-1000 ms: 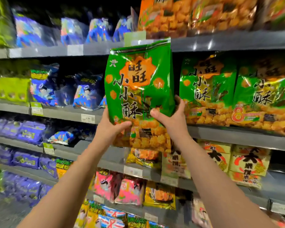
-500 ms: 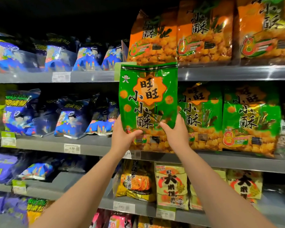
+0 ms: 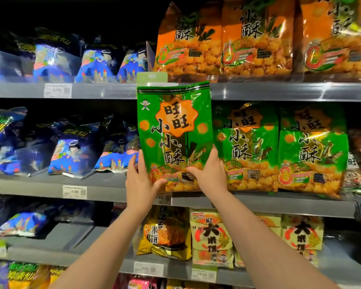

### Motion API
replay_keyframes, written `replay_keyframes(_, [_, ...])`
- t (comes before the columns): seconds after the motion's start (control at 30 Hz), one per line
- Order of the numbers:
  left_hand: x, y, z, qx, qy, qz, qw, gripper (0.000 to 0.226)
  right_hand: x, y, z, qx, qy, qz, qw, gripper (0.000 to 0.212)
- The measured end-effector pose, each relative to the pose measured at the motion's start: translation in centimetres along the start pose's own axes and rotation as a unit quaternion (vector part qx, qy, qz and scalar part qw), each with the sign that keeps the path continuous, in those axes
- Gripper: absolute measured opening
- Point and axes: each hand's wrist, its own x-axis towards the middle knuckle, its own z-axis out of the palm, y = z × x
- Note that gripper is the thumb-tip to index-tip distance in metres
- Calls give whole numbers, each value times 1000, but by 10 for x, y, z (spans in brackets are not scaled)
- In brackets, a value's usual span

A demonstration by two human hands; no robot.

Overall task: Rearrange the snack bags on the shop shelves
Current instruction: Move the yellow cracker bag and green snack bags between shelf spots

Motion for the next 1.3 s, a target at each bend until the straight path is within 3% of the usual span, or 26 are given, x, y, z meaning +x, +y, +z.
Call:
replay_keyframes(0.13, [5, 10, 4, 124, 46, 46, 990, 111, -2, 3, 6, -1, 47, 21, 999, 96])
replay_keyframes(0.33, [18, 12, 12, 144, -24, 38, 989, 111, -5, 14, 13, -49, 57, 14, 997, 93])
replay_keyframes(0.5, [23, 7, 22, 147, -62, -1, 987, 106, -4, 23, 18, -177, 25, -27, 983, 97])
replay_keyframes(0.57, [19, 1, 24, 97, -88, 3, 991, 104, -6, 27, 20, -134, 11, -12, 991, 91])
replay_keyframes(0.7, [23, 4, 12, 57, -5, 42, 998, 98, -7, 22, 18, -6, 95, -16, 995, 57])
replay_keyframes(0.87, [44, 31, -2, 51, 22, 77, 995, 92, 11, 12, 12, -27, 105, -16, 994, 31])
replay_keyframes(1.1, [12, 27, 19, 7, 1, 45, 999, 92, 18, 14, 16, 62, 141, 23, 988, 29])
replay_keyframes(1.3, [-9, 19, 28, -17, 21, 29, 999, 79, 28, 11, 14, 79, 156, 58, 983, 31])
